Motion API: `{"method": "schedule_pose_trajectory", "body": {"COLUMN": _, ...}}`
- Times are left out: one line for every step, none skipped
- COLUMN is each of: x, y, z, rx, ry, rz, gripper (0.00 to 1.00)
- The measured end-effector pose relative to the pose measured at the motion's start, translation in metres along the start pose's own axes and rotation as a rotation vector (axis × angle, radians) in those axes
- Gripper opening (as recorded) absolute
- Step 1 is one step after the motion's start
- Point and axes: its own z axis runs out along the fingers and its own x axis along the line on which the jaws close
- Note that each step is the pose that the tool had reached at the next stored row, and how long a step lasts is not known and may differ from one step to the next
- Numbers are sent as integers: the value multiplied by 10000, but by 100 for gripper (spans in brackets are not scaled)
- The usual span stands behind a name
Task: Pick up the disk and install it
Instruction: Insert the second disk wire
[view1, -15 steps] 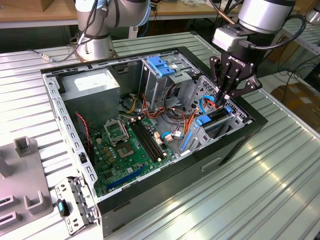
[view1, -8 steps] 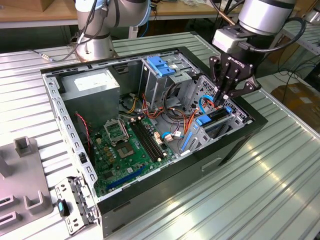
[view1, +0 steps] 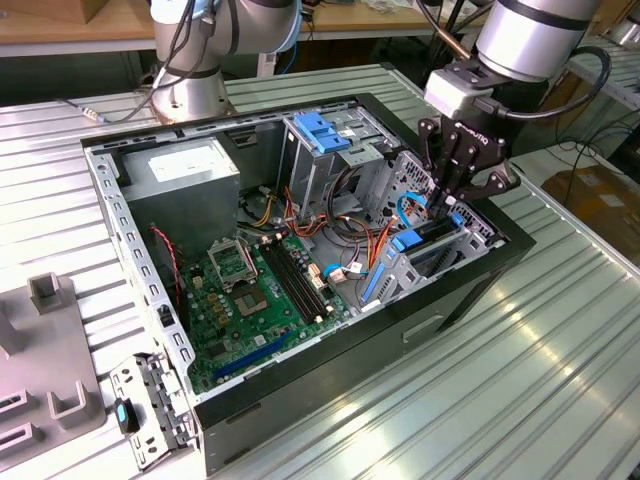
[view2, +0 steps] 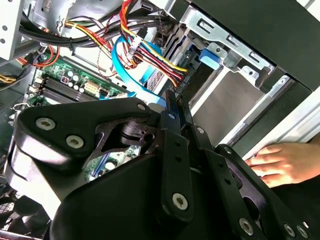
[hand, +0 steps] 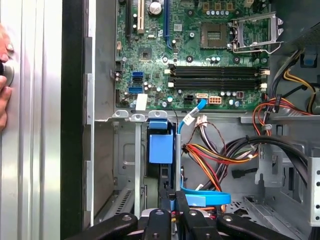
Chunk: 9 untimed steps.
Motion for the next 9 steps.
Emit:
{"method": "schedule_pose_trajectory", "body": {"x": -1, "y": 7, "z": 5, "rx": 22, "ry": -7, "rz": -6, "gripper": 16}}
{"method": "schedule_pose_trajectory", "body": {"x": -1, "y": 14, "z": 10, "rx": 49, "ry": -15, "rz": -14, "gripper": 16}}
{"method": "schedule_pose_trajectory", "body": {"x": 1, "y": 15, "z": 18, "rx": 68, "ry": -28, "rz": -21, "gripper": 16}}
{"method": "schedule_pose_trajectory", "body": {"x": 3, "y": 17, "z": 24, "rx": 84, "ry": -36, "rz": -26, "gripper": 16}}
{"method": "schedule_pose_trajectory", "body": {"x": 6, "y": 18, "z": 30, "rx": 104, "ry": -49, "rz": -31, "gripper": 16}}
{"method": "schedule_pose_trajectory", "body": {"x": 8, "y": 20, "z": 36, "rx": 126, "ry": -63, "rz": -34, "gripper": 16}}
{"method": "schedule_pose_trajectory", "body": {"x": 10, "y": 22, "z": 41, "rx": 150, "ry": -73, "rz": -37, "gripper": 16}}
{"method": "schedule_pose_trajectory", "body": {"x": 12, "y": 22, "z": 47, "rx": 173, "ry": -85, "rz": -39, "gripper": 16}}
{"method": "schedule_pose_trajectory", "body": {"x": 11, "y": 22, "z": 51, "rx": 185, "ry": -93, "rz": -40, "gripper": 16}}
